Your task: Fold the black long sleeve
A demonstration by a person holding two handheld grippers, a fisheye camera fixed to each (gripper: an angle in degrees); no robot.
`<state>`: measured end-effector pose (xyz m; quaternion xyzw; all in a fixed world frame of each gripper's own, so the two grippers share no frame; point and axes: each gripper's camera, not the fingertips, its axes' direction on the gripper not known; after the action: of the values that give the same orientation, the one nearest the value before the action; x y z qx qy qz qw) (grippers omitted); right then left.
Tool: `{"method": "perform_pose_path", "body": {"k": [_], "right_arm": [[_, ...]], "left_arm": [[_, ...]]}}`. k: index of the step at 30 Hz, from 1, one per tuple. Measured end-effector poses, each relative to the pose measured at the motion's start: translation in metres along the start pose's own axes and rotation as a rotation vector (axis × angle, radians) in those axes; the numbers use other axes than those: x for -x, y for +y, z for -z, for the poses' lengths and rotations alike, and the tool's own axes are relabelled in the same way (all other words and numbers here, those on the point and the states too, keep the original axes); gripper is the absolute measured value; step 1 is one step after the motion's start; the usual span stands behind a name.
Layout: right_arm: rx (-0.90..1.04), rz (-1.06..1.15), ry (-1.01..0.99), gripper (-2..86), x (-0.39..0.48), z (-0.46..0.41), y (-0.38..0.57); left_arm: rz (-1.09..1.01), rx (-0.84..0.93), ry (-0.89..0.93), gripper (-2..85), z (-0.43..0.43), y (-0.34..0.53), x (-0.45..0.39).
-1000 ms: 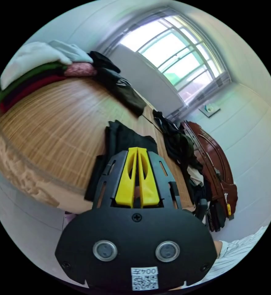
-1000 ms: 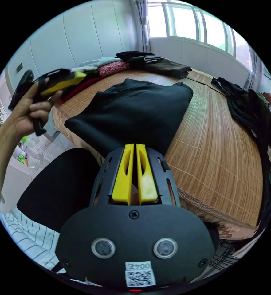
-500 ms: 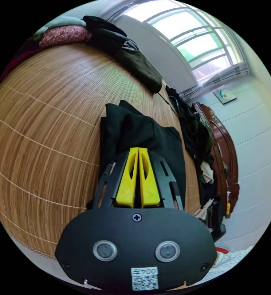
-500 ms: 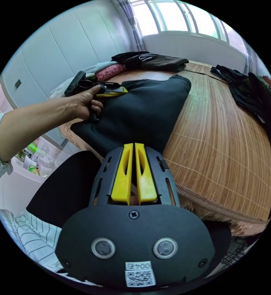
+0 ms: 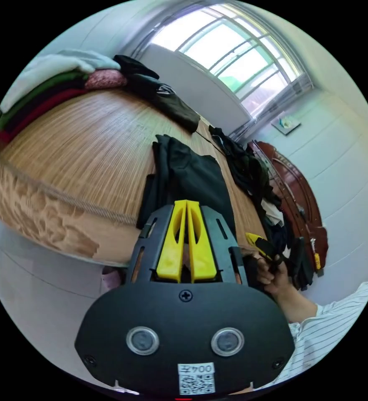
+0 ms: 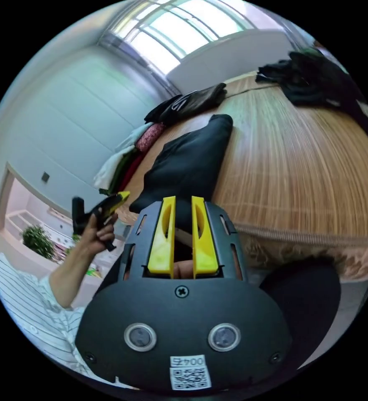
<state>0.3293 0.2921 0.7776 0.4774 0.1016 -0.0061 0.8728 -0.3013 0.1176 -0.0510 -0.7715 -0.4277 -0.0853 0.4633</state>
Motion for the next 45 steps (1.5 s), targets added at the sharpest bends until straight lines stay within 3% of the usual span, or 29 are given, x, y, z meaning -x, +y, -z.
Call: {"method": "perform_pose_path", "body": {"k": [5, 10, 14, 17, 21, 25, 28, 35, 37, 40, 45], "right_arm": [[-0.037, -0.258, -0.133, 7.9, -0.054, 0.025, 0.035], [-0.022, -0.393, -0.255, 7.8, -0.077, 0.019, 0.041], [0.039, -0.316, -0.243, 8.4, -0.057, 0.002, 0.026], [0.088, -0.262, -0.193, 5.2, -0.044, -0.017, 0.018], [0.135, -0.140, -0.062, 4.7, -0.022, -0.024, 0.013], [0.113, -0.088, -0.050, 4.4, 0.004, -0.004, 0.018], [0.044, -0.007, 0.150, 4.2, 0.028, 0.017, 0.026], [0.002, 0.256, 0.361, 3.6, 0.097, -0.017, 0.018], [0.005, 0.340, 0.390, 3.9, 0.110, -0.038, 0.022], [0.181, 0.381, 0.389, 4.7, 0.105, -0.085, 0.032], [0.145, 0.339, 0.318, 1.4, 0.112, -0.062, 0.004]], "left_arm": [[0.211, -0.080, 0.190, 0.1, 0.006, 0.045, 0.062], [0.146, -0.067, 0.204, 0.1, -0.021, 0.050, 0.066], [0.125, 0.026, 0.024, 0.1, -0.059, 0.049, 0.076], [0.294, 0.083, 0.033, 0.2, -0.082, 0.057, 0.115], [0.296, 0.104, 0.012, 0.2, -0.096, 0.066, 0.127], [0.144, 0.038, -0.011, 0.1, -0.087, 0.077, 0.106], [-0.072, -0.037, -0.108, 0.2, -0.083, 0.084, 0.078], [-0.475, 0.099, -0.428, 0.4, -0.190, 0.103, 0.047], [-0.531, 0.177, -0.485, 0.5, -0.221, 0.116, 0.054], [-0.531, 0.119, -0.482, 0.5, -0.231, 0.139, 0.070], [-0.455, 0.153, -0.344, 0.6, -0.231, 0.137, 0.099]]}}
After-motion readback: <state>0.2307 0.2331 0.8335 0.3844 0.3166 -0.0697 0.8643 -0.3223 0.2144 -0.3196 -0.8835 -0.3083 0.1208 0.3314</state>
